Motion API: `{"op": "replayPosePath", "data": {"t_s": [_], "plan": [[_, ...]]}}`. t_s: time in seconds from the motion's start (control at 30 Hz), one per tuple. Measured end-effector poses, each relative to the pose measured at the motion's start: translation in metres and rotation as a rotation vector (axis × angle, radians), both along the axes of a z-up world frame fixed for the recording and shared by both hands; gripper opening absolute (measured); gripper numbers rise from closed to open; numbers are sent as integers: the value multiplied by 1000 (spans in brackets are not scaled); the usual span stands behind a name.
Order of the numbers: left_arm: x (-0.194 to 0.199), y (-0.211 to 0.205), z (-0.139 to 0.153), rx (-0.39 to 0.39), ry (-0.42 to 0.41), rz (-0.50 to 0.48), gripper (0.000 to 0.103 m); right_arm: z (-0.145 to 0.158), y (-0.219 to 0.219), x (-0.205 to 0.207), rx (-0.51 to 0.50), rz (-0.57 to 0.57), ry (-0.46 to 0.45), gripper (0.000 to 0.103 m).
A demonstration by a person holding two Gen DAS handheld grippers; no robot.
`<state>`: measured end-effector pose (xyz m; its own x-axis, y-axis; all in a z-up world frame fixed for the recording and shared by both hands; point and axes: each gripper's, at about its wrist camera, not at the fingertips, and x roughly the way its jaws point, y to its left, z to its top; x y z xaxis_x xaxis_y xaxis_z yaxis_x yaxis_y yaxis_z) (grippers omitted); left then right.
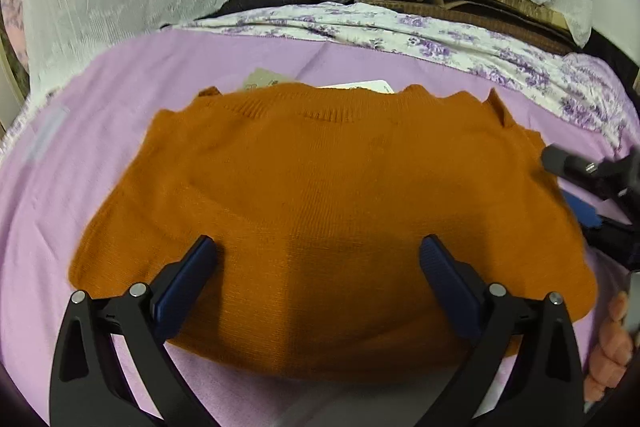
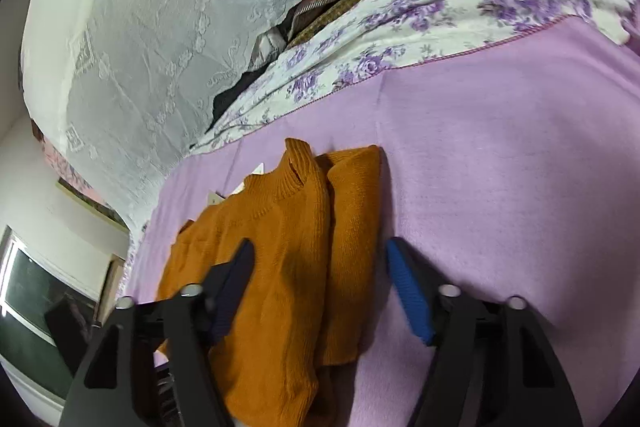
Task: Fold small clothes
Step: 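Grasp the side edge of the folded cardigan with the right gripper, then lift the held side and fold it across the bundle with the right gripper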
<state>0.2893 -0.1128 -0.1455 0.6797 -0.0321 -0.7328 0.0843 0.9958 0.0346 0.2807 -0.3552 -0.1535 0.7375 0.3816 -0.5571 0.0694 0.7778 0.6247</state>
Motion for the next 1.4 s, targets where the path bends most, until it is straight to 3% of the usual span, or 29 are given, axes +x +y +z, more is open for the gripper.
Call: {"op": "replayPosePath", "data": {"t_s": [0.03, 0.1, 0.23, 0.5, 0.57, 0.7, 0.77, 1.0, 1.23, 1.3, 1.4], "plan": [[-1, 1, -1, -6, -1, 1, 99, -2, 1, 3, -5, 6, 6, 47], [-2, 0, -2, -1, -7, 0, 99, -4, 2, 4, -9, 10, 11, 45], [-5, -1, -2, 5, -18, -6, 99, -3, 3, 1, 32, 51, 2, 46], [-16, 13, 5, -71, -28, -15, 99, -7, 6, 0, 25, 56, 22, 46], [-24, 5, 7, -47, -52, -47, 99, -6, 9, -1, 3, 55, 17, 45], [-37, -16, 8, 61, -111, -104, 99, -3, 10, -5, -7, 47, -10, 25], [-37, -21, 7, 87, -112, -112, 99, -2, 8, -6, 1, 47, -15, 24], [-27, 19, 24, -22, -122, -19, 99, -8, 4, -2, 41, 64, 24, 30], [6, 40, 11, 26, -53, 63, 99, 0, 13, -10, -34, 42, -18, 21], [14, 41, 0, 17, -13, 61, 99, 3, 14, -13, -49, 36, -33, 20], [12, 42, -1, 12, -23, 63, 99, 3, 15, -12, -50, 47, -31, 23]]}}
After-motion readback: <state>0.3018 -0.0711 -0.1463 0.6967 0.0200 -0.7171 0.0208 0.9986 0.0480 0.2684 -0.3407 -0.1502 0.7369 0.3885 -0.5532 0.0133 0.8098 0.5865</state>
